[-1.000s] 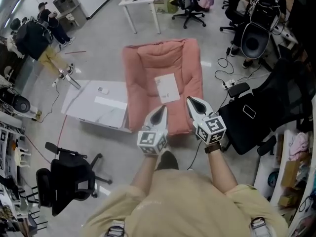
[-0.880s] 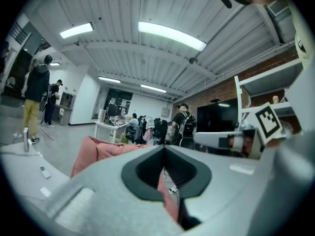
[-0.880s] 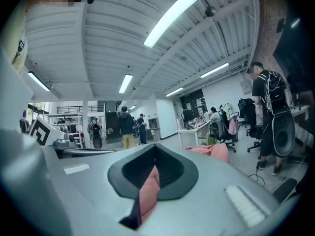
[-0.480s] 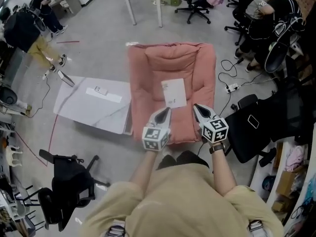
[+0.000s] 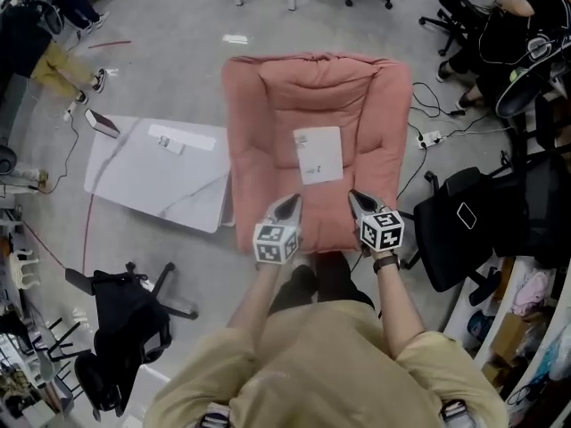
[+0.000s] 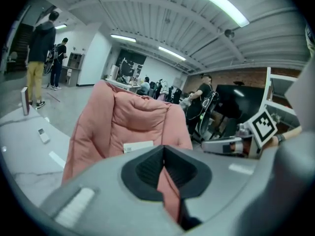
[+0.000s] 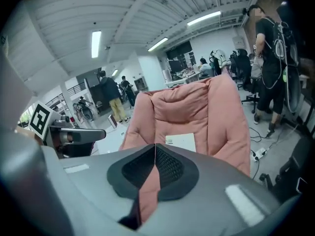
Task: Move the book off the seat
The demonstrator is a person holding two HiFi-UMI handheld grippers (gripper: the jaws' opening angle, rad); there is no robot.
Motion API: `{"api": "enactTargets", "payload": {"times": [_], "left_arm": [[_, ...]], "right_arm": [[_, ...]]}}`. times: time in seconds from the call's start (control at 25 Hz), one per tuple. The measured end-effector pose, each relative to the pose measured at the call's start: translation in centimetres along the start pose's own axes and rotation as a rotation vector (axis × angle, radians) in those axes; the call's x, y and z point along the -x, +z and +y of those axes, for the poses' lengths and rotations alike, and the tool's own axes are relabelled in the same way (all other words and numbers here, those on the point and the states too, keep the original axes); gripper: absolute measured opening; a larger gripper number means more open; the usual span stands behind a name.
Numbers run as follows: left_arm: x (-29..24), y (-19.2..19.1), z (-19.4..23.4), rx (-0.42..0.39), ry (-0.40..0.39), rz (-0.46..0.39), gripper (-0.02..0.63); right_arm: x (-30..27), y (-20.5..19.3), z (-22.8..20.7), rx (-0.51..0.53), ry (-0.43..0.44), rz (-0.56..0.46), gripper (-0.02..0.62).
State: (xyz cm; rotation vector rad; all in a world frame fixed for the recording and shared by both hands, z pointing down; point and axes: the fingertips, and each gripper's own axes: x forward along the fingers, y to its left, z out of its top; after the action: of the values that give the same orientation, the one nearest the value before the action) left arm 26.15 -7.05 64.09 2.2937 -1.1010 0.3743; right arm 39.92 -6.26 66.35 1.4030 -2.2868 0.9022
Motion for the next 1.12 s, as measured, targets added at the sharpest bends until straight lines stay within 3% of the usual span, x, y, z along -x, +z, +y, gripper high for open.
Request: {"api": "enactTargets", "payload": {"times": [0.36, 0.64, 0.92, 1.12], "left_arm": [[-11.5, -4.9, 7.4, 0.110, 0.051, 0.146, 0.029], [-19.2, -9.9, 12.0, 0.213, 0.045, 0.249, 0.122], [-26.1, -15.2, 16.0, 0.319, 0.011, 0.330, 0.190], [-28.9, -18.6, 17.9, 0.341, 0.025, 0.380, 0.200]], "right_arm": [[-11.8, -4.3, -8.9, -0.124, -0.035, 0.134, 0.106], [-19.5, -9.3, -14.3, -0.172, -0.074, 0.220, 0.206], [-26.2, -14.9, -19.1, -0.176, -0.123, 0.325, 0.238], [-29.0, -17.5, -21.6, -0.186, -0.158, 0.358, 0.279]]}}
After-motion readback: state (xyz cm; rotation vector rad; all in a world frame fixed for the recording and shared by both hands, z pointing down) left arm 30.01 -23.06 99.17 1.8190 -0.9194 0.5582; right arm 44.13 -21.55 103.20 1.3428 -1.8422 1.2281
